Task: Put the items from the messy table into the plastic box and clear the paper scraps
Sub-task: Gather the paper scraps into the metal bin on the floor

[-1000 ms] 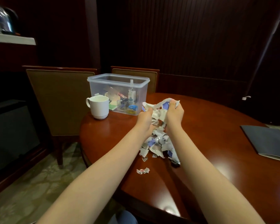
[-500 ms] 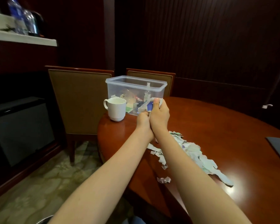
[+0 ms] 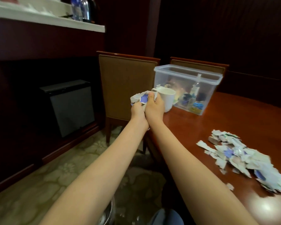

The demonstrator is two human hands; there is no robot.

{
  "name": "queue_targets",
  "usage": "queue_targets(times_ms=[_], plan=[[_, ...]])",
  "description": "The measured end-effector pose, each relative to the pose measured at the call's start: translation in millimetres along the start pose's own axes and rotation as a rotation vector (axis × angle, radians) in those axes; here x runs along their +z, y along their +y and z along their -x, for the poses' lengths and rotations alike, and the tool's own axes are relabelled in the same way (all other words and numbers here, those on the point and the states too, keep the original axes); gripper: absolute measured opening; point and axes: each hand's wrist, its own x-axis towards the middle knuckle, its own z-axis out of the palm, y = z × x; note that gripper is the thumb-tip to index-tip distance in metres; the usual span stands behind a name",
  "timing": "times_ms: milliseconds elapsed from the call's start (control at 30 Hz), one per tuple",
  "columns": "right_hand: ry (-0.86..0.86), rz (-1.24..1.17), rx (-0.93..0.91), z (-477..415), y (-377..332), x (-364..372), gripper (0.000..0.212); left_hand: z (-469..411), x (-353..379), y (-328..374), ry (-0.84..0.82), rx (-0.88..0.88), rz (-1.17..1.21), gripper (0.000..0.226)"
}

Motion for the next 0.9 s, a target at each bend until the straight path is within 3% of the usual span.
queue_targets(times_ms=[167, 433, 667, 900], plan=[[-0.101, 0.024, 0.030, 22, 20, 54, 0.029, -13, -57, 23, 0.105, 0.009, 0.064, 0.027], [-0.276, 0.031, 0.224, 83, 77, 123, 0.030, -34, -164, 29, 0.332, -0.036, 0.175, 0.028], [-0.338, 0.128, 0.351, 131, 127, 160, 0.029, -46, -247, 11, 0.506, -0.105, 0.116, 0.031], [-0.373, 0.200, 0.519, 158, 163, 173, 0.025, -50, -290, -3, 0.577, -0.149, 0.118, 0.039]])
